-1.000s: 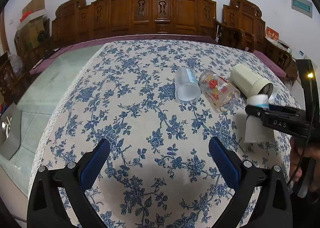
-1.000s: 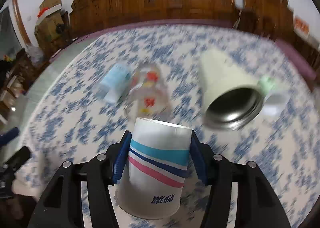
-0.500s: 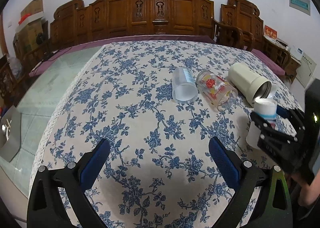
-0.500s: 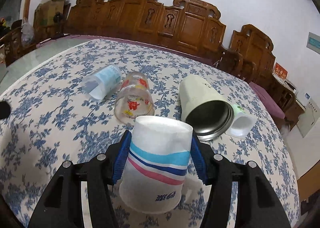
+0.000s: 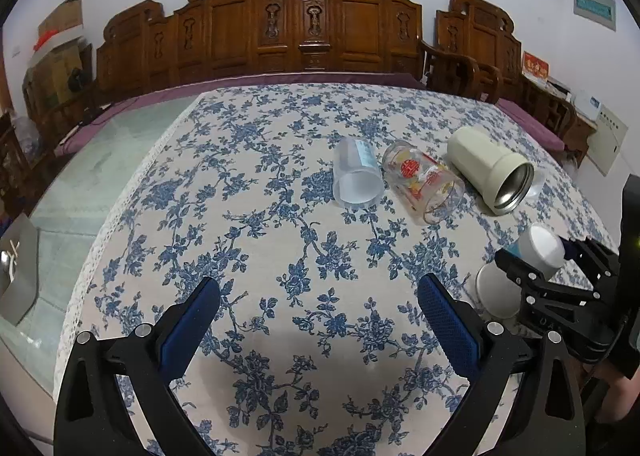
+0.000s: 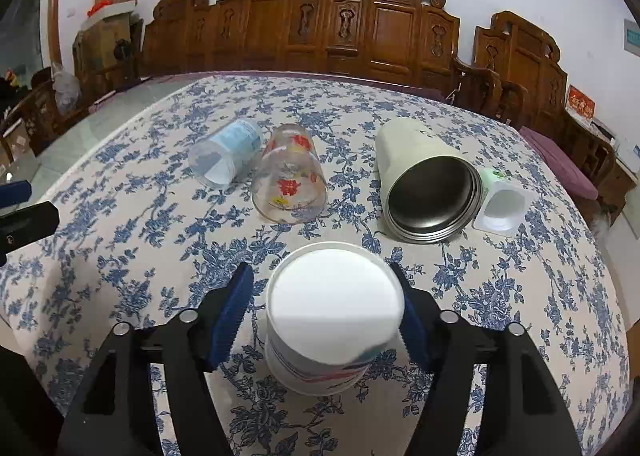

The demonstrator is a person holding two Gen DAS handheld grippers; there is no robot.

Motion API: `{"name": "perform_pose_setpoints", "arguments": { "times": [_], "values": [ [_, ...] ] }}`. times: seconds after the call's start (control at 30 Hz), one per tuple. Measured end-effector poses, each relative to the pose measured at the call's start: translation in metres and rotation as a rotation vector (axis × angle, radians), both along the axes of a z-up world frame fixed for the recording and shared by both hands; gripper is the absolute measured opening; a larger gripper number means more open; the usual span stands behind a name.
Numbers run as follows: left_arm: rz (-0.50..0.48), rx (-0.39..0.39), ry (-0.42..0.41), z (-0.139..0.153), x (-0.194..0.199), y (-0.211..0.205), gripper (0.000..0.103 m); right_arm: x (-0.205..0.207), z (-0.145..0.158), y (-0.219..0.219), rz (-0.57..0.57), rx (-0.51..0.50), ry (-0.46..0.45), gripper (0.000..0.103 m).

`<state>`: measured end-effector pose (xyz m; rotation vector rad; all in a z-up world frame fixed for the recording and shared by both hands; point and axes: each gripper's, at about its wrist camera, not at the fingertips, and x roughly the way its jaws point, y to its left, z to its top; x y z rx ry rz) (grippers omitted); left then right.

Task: Flip cup upside down
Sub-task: 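Lower the cup mouth-down onto the tablecloth and open the right tool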

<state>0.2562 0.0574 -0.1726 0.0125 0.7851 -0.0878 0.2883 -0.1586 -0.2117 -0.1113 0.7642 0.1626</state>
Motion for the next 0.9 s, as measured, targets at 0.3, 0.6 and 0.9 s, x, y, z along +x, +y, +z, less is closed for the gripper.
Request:
{"name": "perform_pose_setpoints", "arguments": {
  "times": [0.3,0.6,0.9],
  "values": [
    [0.021,-0.005,-0.081,0.02,-0.019,-0.009,0.095,-0.018,0.021,-0.018,0.001,0.11,0.005,0.097],
    [0.008,0.062,-0.091,0.033,-0.04,-0.032,0.095,-0.046,0.043,-0.04,0.008,0.163,-0.018,0.1],
    [0.004,0.088,-0.04,0.035,-0.067,-0.051,0.095,-0.076,0.057,-0.064,-0.02,0.222,-0.023,0.1]
  ]
}}
